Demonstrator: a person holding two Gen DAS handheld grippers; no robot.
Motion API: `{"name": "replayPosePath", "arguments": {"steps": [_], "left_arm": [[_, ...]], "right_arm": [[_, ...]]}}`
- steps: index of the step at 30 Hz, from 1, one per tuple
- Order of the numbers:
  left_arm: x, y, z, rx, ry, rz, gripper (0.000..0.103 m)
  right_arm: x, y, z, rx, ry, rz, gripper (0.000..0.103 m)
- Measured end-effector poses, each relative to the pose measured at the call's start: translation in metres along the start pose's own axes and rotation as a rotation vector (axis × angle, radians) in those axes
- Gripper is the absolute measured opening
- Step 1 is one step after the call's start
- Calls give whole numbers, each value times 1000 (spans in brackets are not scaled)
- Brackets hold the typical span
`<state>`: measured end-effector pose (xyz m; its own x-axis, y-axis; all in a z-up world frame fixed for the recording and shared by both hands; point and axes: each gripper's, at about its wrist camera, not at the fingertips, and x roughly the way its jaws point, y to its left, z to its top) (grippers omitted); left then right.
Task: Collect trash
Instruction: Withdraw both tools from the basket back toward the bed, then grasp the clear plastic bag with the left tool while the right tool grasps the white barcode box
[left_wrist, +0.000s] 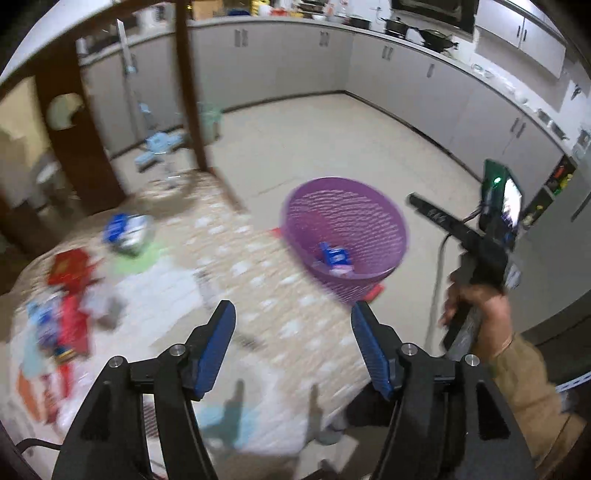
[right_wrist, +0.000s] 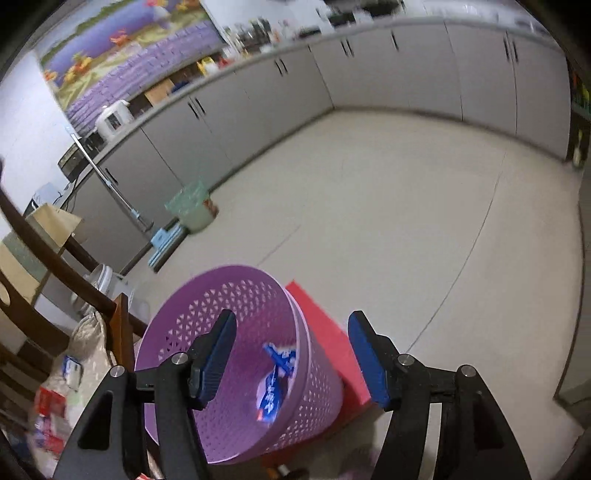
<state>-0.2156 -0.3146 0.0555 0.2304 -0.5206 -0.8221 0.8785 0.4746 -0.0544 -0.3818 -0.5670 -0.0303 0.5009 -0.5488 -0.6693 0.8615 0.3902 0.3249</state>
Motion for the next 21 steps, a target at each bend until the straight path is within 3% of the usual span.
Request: {"name": "replayPosePath", "arguments": {"steps": [3, 5, 9, 13, 16, 19, 21], "left_arm": [[-27, 39, -28, -43, -34, 108, 64], [-41, 76, -50, -118, -34, 170, 65], [-59, 150, -96, -291, -16, 253, 65], [-64, 192, -135, -344, -2, 372, 65], [-62, 207, -150, -350, -4, 343, 65], [-49, 213, -150, -348, -11, 254, 65], [-39, 212, -145, -294, -15, 200, 65]], "right_arm": [[-22, 24, -13, -98, -86, -35, 68], [-32, 36, -23, -127, -93, -26, 70], [-61, 66, -47, -192, -84, 31, 70], [-84, 114, -65, -330, -54, 143, 77], [-86, 158, -77, -429, 38, 270, 78], [-84, 196, -93, -484, 132, 370, 78], [-82, 220, -106, -519, 193, 427, 78]]}}
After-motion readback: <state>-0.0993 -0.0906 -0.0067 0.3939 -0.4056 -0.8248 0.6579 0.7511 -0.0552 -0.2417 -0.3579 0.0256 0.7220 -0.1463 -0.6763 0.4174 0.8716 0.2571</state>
